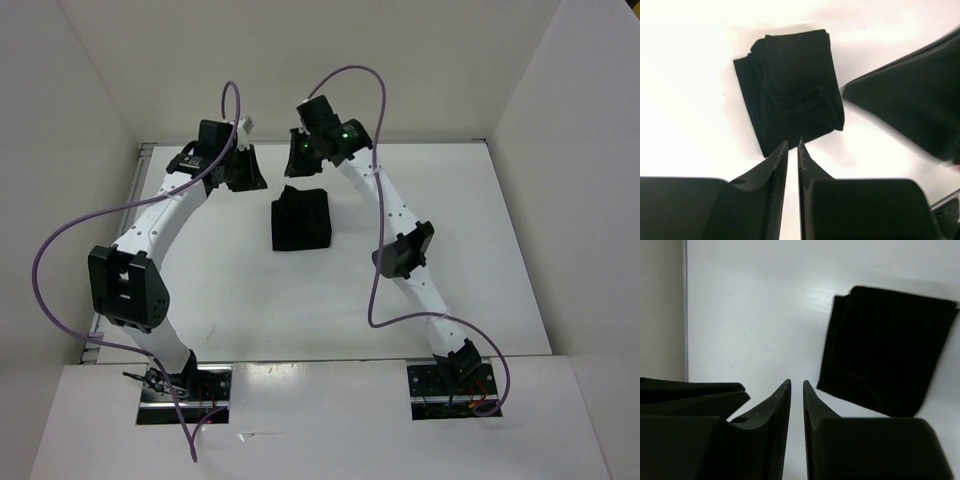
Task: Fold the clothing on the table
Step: Fold the skirt
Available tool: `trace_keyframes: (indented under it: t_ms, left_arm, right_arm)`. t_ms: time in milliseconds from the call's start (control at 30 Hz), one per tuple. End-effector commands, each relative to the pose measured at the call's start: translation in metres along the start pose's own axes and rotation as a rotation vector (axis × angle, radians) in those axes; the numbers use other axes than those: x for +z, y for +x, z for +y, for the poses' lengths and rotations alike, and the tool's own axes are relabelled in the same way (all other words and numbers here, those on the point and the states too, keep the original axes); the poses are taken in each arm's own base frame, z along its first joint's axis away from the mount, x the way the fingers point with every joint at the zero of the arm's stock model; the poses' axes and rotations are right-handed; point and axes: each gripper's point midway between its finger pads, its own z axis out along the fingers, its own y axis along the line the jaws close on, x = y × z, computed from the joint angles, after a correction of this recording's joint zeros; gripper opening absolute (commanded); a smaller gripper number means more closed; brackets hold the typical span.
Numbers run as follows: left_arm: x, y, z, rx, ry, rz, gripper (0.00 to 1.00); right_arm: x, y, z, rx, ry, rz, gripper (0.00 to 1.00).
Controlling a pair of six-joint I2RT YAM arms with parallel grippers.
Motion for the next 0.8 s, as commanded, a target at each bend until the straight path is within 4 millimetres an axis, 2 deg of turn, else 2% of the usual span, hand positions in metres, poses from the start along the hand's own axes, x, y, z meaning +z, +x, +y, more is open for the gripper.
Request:
trace_keyframes:
  t_ms: [0, 33, 167, 267, 300, 333, 367, 400, 433, 467, 500, 533, 567, 600, 667, 700, 767]
  left_arm:
    - [0.007, 0.000, 0.007, 0.043, -0.022, 0.030, 0.20]
    - [0.010, 0.002, 0.008, 0.040, -0.026, 0.044, 0.20]
    - [0.008, 0.000, 0.003, 0.042, -0.002, 0.043, 0.20]
    - [0.014, 0.003, 0.002, 0.041, 0.016, 0.048, 0.20]
    - [0.020, 0.006, 0.004, 0.039, 0.013, 0.057, 0.20]
    - [0.024, 0.006, 0.004, 0.040, 0.025, 0.056, 0.20]
    - [0.027, 0.008, 0.005, 0.037, 0.022, 0.064, 0.20]
    - [0.035, 0.006, 0.005, 0.038, 0.032, 0.064, 0.20]
    - [0.036, -0.007, 0.001, 0.046, 0.041, 0.036, 0.20]
    - [0.040, -0.012, -0.002, 0.049, 0.055, 0.031, 0.20]
    - [0.052, -0.012, -0.002, 0.057, 0.072, 0.050, 0.20]
    - [0.062, -0.023, -0.005, 0.062, 0.087, 0.038, 0.20]
    - [0.058, -0.034, -0.012, 0.072, 0.108, 0.009, 0.19]
    - [0.074, -0.034, -0.015, 0.069, 0.125, 0.012, 0.17]
    - [0.084, -0.042, -0.020, 0.067, 0.156, -0.010, 0.13]
    - [0.096, -0.044, -0.025, 0.081, 0.170, -0.023, 0.09]
    - [0.108, -0.043, -0.029, 0.087, 0.185, -0.016, 0.06]
  right_arm:
    - [-0.049, -0.032, -0.043, 0.000, 0.233, -0.132, 0.20]
    - [-0.049, -0.033, -0.060, 0.010, 0.293, -0.131, 0.20]
    - [-0.072, -0.022, -0.077, 0.009, 0.399, -0.110, 0.28]
    - [-0.098, 0.003, -0.107, -0.045, 0.615, -0.100, 0.36]
    - [-0.106, 0.025, -0.125, -0.057, 0.696, -0.056, 0.37]
    - [-0.114, 0.032, -0.139, -0.074, 0.784, -0.068, 0.37]
    - [-0.110, 0.058, -0.158, -0.096, 0.854, 0.001, 0.40]
    - [-0.111, 0.066, -0.166, -0.096, 0.885, 0.017, 0.40]
    - [-0.108, 0.070, -0.174, -0.105, 0.912, 0.021, 0.38]
    - [-0.104, 0.078, -0.180, -0.111, 0.925, 0.043, 0.23]
    - [-0.096, 0.074, -0.183, -0.113, 0.932, 0.017, 0.13]
    - [-0.086, 0.068, -0.183, -0.125, 0.916, -0.020, 0.00]
    - [-0.084, 0.072, -0.184, -0.141, 0.908, 0.006, 0.00]
    - [-0.072, 0.063, -0.178, -0.139, 0.859, -0.038, 0.00]
    - [-0.062, 0.055, -0.169, -0.164, 0.792, -0.060, 0.00]
    - [-0.056, 0.044, -0.163, -0.169, 0.762, -0.107, 0.00]
    - [-0.050, 0.037, -0.156, -0.209, 0.723, -0.118, 0.00]
